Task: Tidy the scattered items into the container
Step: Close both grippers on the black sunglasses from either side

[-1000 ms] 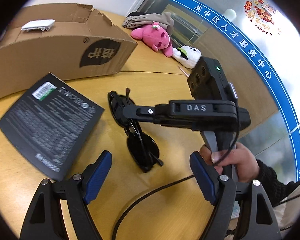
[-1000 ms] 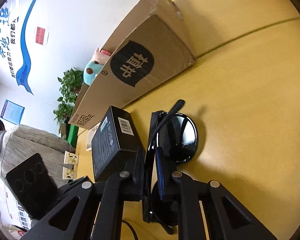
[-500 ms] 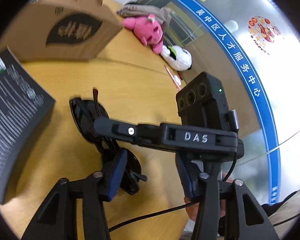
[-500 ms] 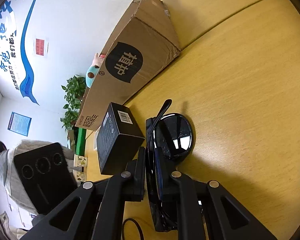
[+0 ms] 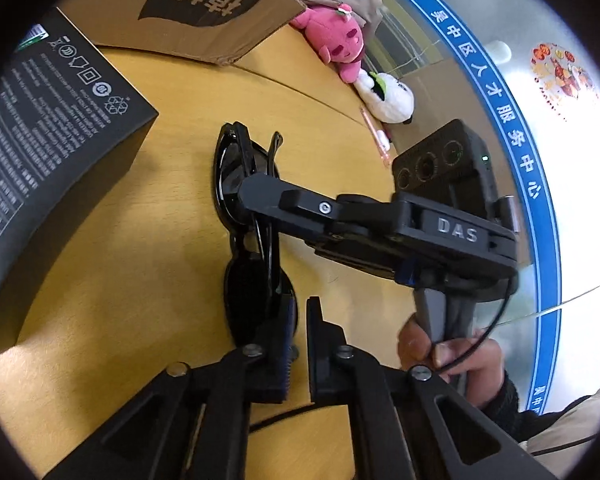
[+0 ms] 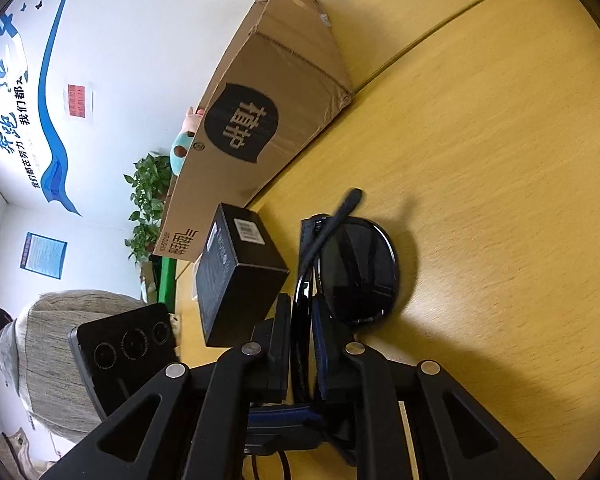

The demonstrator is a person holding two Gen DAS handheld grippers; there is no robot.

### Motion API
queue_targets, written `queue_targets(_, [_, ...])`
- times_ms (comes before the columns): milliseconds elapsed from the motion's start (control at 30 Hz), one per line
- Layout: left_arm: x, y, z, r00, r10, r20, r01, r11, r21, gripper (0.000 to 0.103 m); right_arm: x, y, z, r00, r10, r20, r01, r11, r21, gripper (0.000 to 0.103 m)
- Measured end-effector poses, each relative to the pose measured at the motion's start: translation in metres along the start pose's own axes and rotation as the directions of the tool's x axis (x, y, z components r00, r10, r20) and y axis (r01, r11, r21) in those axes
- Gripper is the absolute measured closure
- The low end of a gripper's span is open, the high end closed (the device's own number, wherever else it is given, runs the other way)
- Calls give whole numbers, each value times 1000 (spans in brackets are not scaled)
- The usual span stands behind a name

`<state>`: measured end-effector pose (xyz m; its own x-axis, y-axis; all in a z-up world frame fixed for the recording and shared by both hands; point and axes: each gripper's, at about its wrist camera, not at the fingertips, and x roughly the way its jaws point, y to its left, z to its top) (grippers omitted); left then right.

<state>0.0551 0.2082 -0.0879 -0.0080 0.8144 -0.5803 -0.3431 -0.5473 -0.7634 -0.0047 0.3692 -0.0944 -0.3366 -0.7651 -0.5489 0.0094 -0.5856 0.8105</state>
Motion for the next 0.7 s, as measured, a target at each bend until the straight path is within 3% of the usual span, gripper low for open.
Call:
queue_targets(67, [-1, -2, 2, 1000, 11, 17, -11, 1000, 15, 91, 0, -1, 1, 1000, -1, 1, 1, 1000, 0, 91])
queue_targets(233, [-8, -8, 4, 999, -9, 52, 6, 999, 50, 63, 3, -2, 2, 1000, 4, -7, -4, 1000, 0, 91])
queue_targets(467, [-16, -27, 4, 993, 78, 89, -90, 986, 139, 62, 0, -4, 2, 1000, 3, 1, -3, 1000, 4, 91])
queue_targets(533, [-25, -31, 3, 988, 100, 120, -118, 980, 160, 44, -1, -6, 2, 1000, 7, 2, -7, 1000, 9, 91])
queue_targets(567, [-28, -30, 4, 984, 114, 138, -135, 978, 159, 40, 0, -6, 1, 1000, 7, 3, -7, 1000, 9, 91])
queue_targets(633, [-26, -25, 8, 981, 136, 138, -156, 977, 145, 39, 1, -5, 1, 1000, 6, 0, -6, 1000, 4, 91])
queue_targets(700, [-11, -15, 13, 983, 164, 82, -173, 978, 119, 39, 2, -4, 0, 1000, 5, -4, -5, 1000, -2, 91])
